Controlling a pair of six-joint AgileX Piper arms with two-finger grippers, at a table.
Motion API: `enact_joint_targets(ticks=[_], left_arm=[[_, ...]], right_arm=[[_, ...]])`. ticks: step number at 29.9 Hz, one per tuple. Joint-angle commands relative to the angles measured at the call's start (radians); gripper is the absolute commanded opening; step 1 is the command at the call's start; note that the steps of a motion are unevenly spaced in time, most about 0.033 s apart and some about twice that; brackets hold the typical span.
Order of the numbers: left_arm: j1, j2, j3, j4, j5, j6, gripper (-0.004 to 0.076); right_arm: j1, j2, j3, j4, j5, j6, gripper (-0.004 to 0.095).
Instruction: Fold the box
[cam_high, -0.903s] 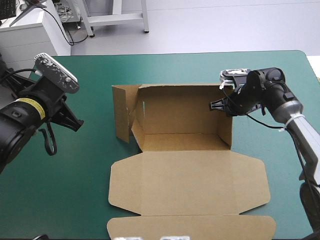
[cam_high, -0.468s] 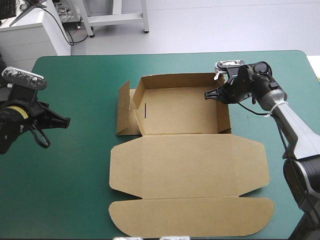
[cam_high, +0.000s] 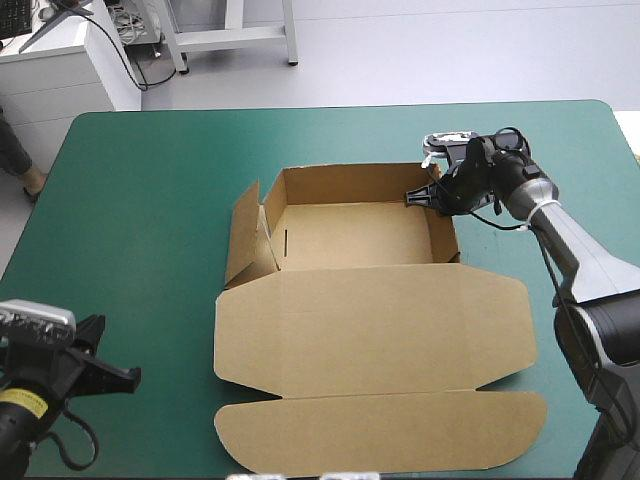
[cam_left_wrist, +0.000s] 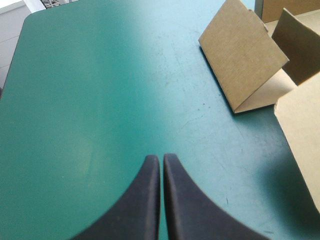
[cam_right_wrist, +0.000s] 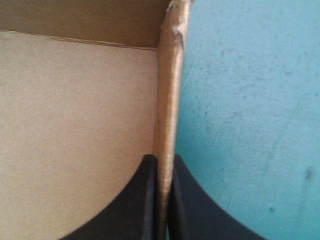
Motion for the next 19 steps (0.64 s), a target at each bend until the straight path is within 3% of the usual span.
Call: enact_joint_targets(ticks=[1,7,16,19], left_arm=[[-0.005,-0.104,0.019,0.002,-0.032,-0.028,-0.0009],[-0.070,-0.152,0.067,0.043,-0.030,-0.085,-0.0009],[-0.206,-0.143,0.079,0.225,-0.015,-0.201,-0.0009],[-0.229,-0.143,0.079,0.218,-0.001,-0.201,-0.0009]], right_arm=[[0.005,-0.016,-0.020,0.007,0.039,-0.026,-0.0019],[0.005,-0.016,-0.111,-0.034,0.092,-0.017,0.0023],[0.005,-0.016,-0.334,-0.110,0.297,-0.019,0.0409],[0.005,-0.029,-0.373,-0.104,0.295,-0.021,0.0462]])
